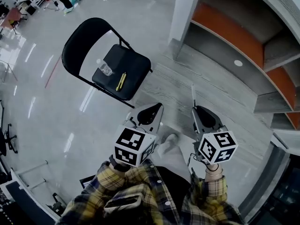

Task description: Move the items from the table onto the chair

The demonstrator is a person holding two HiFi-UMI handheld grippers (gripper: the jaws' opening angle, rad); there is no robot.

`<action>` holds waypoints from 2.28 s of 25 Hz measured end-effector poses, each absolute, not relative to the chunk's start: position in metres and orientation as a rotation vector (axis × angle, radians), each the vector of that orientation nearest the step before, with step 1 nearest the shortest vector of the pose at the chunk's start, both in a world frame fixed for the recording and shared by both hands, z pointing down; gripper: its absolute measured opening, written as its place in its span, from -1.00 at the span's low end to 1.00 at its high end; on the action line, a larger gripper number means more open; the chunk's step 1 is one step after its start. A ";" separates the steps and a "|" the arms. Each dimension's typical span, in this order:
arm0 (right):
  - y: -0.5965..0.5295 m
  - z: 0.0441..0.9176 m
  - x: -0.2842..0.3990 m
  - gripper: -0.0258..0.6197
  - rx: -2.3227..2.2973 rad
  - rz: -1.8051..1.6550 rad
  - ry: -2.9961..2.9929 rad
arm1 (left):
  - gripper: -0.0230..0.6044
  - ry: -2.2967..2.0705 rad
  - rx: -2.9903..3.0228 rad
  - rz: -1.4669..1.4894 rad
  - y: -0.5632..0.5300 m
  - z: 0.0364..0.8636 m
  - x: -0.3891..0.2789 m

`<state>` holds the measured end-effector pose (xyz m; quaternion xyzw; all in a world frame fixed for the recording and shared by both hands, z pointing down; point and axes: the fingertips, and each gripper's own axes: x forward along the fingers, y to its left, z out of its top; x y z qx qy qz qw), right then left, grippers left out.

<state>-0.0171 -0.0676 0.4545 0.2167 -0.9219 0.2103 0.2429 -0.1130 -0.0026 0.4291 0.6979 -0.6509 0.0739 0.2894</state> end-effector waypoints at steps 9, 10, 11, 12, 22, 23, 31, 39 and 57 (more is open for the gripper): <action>-0.031 0.484 -0.194 -0.73 0.577 0.633 -2.479 | -0.92 -1.680 1.866 0.239 0.015 0.455 -0.279; -0.027 0.489 -0.213 -0.73 0.568 0.644 -2.477 | -0.92 -1.673 1.864 0.247 0.017 0.461 -0.294; -0.023 0.495 -0.232 -0.73 0.558 0.658 -2.476 | -0.92 -1.666 1.859 0.253 0.019 0.468 -0.308; -0.019 0.501 -0.250 -0.72 0.550 0.672 -2.475 | -0.92 -1.658 1.854 0.258 0.021 0.475 -0.322; -0.005 0.618 -0.379 -0.72 0.427 0.832 -2.392 | -0.92 -1.702 1.658 0.262 0.054 0.572 -0.419; -0.005 0.636 -0.387 -0.72 0.429 0.845 -2.372 | -0.92 -1.705 1.636 0.264 0.059 0.582 -0.425; -0.012 0.768 -0.430 -0.72 0.509 0.896 -2.198 | -0.92 -1.696 1.510 0.269 0.087 0.647 -0.456; -0.020 0.891 -0.425 -0.72 0.738 0.998 -1.973 | -0.92 -1.696 1.406 0.263 0.107 0.682 -0.469; -0.015 0.950 -0.418 -0.71 0.745 1.039 -1.842 | -0.92 -1.680 1.448 0.254 0.098 0.687 -0.458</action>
